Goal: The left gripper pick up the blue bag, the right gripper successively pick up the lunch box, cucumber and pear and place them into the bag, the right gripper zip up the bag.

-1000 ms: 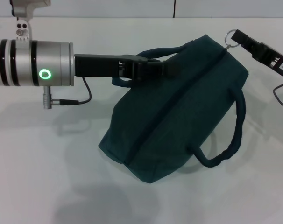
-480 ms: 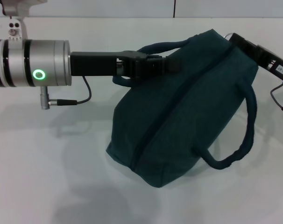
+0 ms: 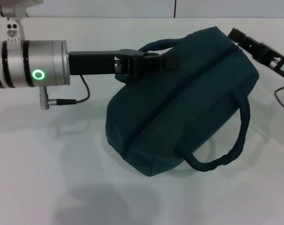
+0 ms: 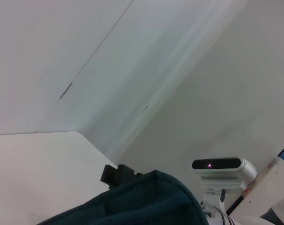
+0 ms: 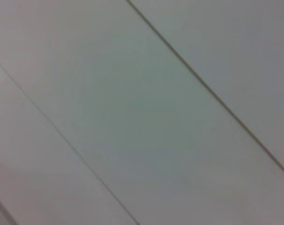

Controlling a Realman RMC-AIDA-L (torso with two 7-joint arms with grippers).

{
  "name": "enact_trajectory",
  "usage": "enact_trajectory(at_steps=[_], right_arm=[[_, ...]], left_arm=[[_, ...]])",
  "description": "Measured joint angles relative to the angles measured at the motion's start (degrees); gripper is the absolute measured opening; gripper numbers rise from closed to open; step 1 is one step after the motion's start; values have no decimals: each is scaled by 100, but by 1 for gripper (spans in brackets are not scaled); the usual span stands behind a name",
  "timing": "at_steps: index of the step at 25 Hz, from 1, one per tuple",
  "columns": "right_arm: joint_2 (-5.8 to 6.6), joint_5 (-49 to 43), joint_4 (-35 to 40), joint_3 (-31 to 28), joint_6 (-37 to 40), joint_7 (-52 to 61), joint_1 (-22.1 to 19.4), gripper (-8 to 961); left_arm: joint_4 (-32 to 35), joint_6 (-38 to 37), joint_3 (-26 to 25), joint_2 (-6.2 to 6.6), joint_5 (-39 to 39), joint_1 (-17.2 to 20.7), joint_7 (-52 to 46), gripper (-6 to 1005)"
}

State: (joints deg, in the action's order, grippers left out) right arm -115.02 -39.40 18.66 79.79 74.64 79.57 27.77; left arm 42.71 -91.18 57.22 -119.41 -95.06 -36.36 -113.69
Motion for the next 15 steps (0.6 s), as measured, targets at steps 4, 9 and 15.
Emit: enact_trajectory(at_steps=[4, 9, 15], right_arm=[[30, 2, -12, -138, 13, 5, -86, 117], [94, 3, 16, -229, 51, 6, -228, 324], [203, 6, -26, -621, 316, 7, -531, 563]], left_arm=[[0, 80, 0, -8, 0, -4, -6, 62], [-44, 360, 4, -18, 8, -37, -9, 63], [-304, 715, 37, -22, 43, -210, 4, 65]])
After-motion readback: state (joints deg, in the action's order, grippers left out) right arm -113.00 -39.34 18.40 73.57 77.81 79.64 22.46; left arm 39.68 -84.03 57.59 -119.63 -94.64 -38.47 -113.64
